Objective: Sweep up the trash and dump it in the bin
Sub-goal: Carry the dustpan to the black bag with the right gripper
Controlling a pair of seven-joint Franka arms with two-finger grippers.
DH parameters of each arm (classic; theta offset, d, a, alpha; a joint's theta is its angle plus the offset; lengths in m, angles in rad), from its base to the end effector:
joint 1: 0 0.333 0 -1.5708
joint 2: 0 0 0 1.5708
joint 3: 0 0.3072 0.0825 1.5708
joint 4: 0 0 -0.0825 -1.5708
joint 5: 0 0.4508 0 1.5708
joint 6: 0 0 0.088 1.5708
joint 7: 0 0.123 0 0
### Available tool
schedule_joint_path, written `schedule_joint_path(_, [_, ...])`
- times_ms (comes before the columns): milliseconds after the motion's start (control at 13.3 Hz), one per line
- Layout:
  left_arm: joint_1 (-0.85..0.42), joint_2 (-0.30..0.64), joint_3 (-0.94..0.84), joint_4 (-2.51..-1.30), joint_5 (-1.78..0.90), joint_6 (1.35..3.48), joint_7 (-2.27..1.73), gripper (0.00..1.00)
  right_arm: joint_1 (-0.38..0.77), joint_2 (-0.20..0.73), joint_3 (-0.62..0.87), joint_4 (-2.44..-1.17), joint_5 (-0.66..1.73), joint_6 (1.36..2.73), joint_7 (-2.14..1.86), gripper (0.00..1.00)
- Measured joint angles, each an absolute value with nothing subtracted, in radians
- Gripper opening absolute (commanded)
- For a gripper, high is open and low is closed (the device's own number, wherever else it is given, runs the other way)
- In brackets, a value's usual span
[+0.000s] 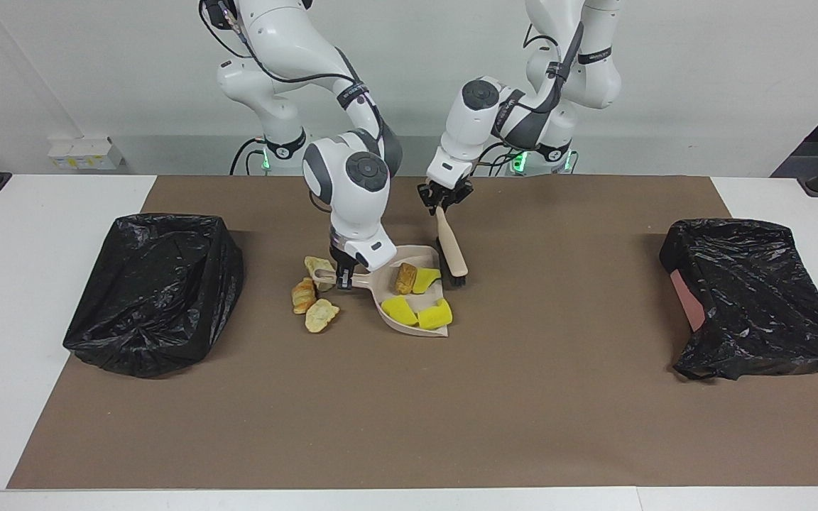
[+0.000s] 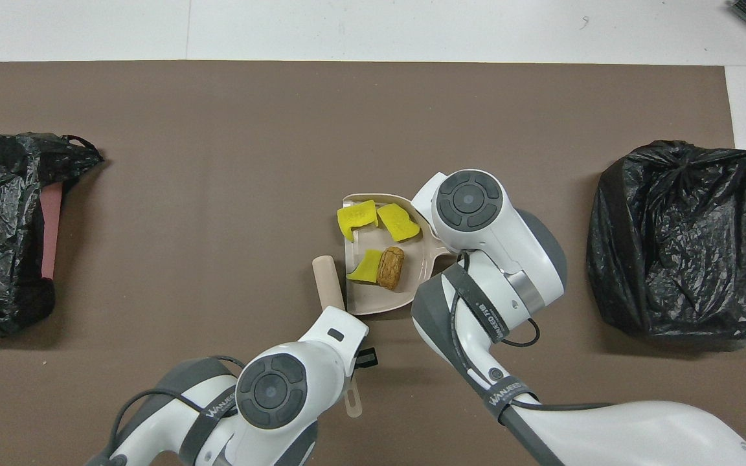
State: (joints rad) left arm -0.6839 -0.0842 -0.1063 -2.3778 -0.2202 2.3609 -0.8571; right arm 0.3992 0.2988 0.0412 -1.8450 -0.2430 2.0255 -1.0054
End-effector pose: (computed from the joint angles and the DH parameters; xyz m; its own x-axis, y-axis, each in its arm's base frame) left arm 0.3805 -0.3908 0.2931 0.9743 0.2103 -0.0810 0.2202 -0.9649 0.1433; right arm 0.6109 0.2679 0.2964 0.0053 0.9734 -0.2290 1.0000 -0.0068 -0.0055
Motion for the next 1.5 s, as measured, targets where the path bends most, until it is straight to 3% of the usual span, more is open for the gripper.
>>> schedule_joint_path(375, [-0.650, -0.139, -0.118, -2.374, -0.159, 2.247, -0.894, 0.00, 0.282, 0.218, 0.040, -1.843, -0.235, 2.025, -1.069, 0.00])
schedule_joint_path(1049, [-0.888, -0.164, -0.143, -2.519, -0.157, 2.421, -1.091, 0.00, -0.150, 0.029, 0.031, -1.844, -0.118, 1.946, -1.546, 0.00])
schedule_joint_path(1199, [-0.888, -0.165, -0.143, -2.530, -0.157, 2.433, -1.091, 0.97, -0.254, -0.003, 0.026, -1.844, -0.116, 1.920, -1.643, 0.00])
schedule_joint_path(1499, [-0.864, -0.165, -0.127, -2.528, -0.156, 2.443, -1.090, 1.00, -0.467, -0.014, -0.007, -1.840, -0.116, 1.946, -1.857, 0.00])
